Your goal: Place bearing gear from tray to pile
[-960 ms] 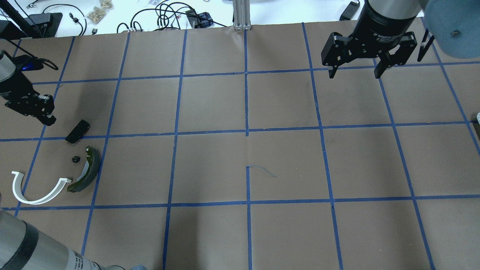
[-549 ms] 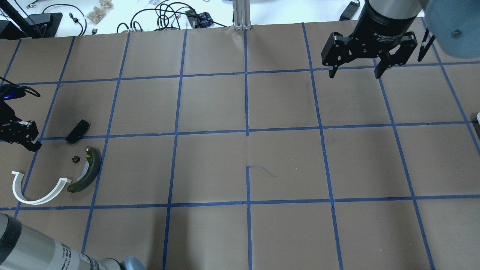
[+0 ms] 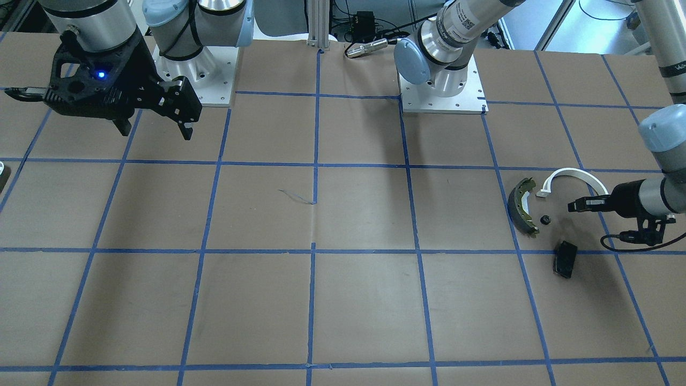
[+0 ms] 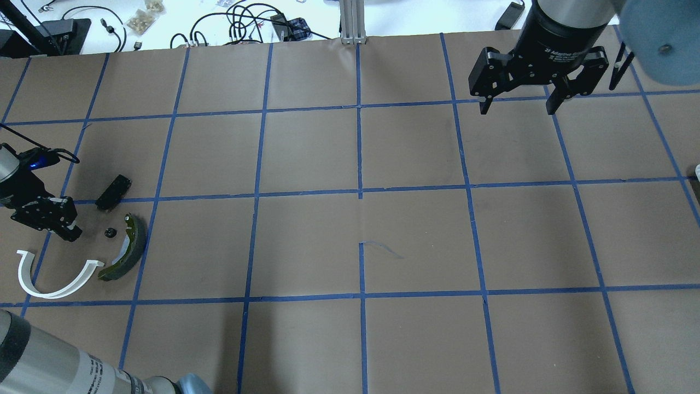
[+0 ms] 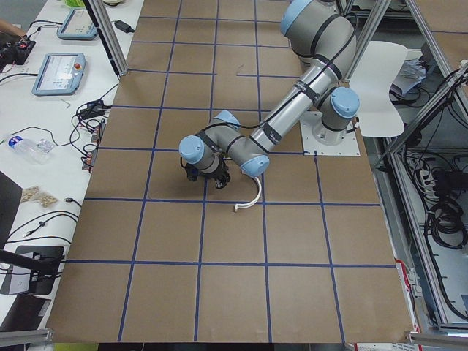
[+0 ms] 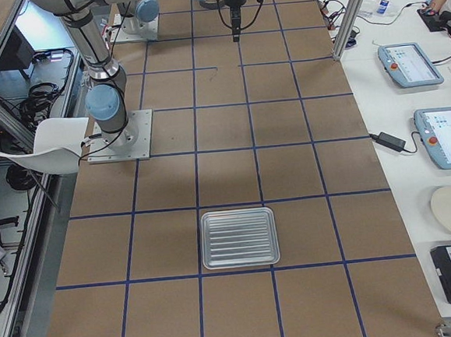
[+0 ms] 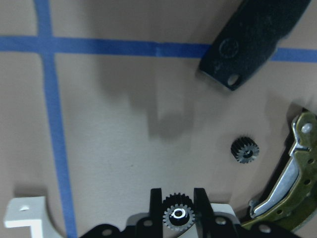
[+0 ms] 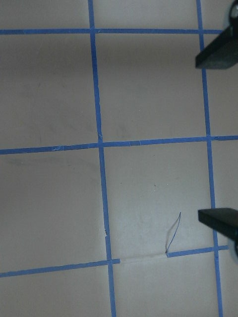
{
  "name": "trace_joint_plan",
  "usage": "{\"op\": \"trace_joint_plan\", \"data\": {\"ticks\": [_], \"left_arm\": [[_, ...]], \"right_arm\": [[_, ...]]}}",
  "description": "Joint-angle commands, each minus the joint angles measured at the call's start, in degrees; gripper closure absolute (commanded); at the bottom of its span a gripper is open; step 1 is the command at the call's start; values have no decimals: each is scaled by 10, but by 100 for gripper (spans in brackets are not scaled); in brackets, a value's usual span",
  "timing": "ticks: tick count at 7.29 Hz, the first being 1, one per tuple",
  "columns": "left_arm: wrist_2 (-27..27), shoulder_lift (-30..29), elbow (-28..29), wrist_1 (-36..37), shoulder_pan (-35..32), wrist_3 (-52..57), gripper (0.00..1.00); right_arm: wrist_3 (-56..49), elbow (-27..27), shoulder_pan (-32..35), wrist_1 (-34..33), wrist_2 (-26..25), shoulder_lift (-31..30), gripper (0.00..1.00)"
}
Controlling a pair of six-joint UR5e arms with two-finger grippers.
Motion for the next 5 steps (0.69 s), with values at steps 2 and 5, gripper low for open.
{"op": "trace_joint_plan", "data": {"ticks": [2,5], "left_arm": [[-2,0,2,1,-10,-3,0],[0,49,62,-12,-86,-80,0]], "right_arm": [[-1,0,0,0,0,0,0],[-1,0,0,1,-1,0,0]]}}
